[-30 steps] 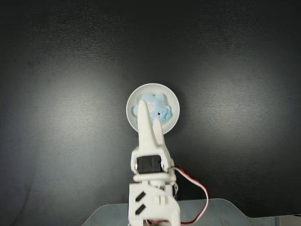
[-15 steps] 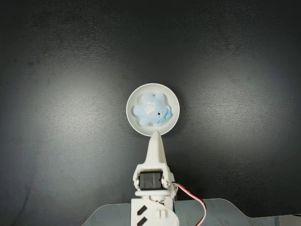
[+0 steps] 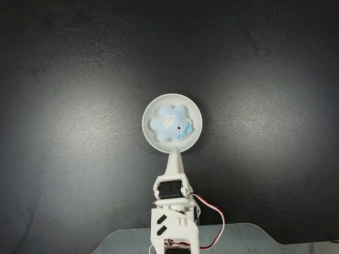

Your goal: Grasp a skyblue doll and put it in the white bowl.

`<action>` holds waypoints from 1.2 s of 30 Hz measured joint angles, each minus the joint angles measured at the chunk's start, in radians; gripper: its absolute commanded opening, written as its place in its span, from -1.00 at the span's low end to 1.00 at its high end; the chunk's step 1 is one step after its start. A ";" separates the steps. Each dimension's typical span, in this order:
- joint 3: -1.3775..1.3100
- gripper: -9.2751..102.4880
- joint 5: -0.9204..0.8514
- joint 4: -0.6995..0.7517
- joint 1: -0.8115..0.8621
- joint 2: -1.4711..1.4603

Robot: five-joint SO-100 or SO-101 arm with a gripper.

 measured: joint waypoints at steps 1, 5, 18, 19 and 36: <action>0.000 -0.85 0.021 -0.028 -0.002 0.000; 0.000 -0.85 0.184 -0.114 -0.002 0.000; 0.089 -0.85 0.376 -0.133 -0.002 0.000; 0.109 -0.85 0.376 -0.133 -0.002 0.000; 0.456 -0.85 0.376 -0.133 0.055 0.287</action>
